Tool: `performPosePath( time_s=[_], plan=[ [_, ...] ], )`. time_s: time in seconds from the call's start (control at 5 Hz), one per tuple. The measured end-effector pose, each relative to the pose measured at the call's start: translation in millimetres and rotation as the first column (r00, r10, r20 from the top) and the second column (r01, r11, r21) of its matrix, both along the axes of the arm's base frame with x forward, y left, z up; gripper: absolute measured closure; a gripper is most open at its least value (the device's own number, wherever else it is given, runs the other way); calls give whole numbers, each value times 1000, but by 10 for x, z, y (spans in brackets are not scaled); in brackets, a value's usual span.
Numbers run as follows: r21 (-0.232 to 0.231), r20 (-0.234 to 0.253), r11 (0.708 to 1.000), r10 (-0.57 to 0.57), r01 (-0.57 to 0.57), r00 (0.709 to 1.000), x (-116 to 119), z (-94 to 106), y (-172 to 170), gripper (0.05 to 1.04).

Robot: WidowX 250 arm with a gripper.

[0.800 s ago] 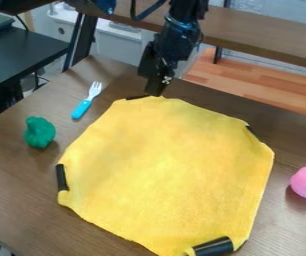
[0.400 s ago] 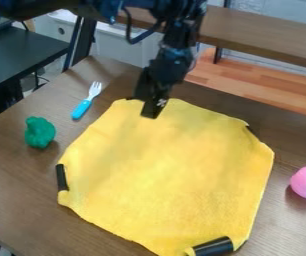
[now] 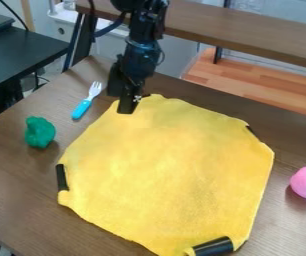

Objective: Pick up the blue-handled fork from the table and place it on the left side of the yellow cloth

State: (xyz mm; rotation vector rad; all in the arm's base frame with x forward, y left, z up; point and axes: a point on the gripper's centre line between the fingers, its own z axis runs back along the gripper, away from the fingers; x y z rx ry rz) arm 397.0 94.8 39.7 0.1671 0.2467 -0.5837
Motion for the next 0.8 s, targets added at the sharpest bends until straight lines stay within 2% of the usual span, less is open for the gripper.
performPosePath(
  time_s=[0.2, 0.4, 0.6, 0.8],
  plan=[
    [11, 110, 981, 189, -192, 976, -85, 72, 173, 83],
    [-86, 261, 910, 413, -405, 873, -135, 111, 354, 83],
    [-203, 336, 813, 581, -545, 742, -164, 117, 608, 83],
    [-288, 360, 789, 615, -543, 702, -100, 203, 740, 83]
  ],
)
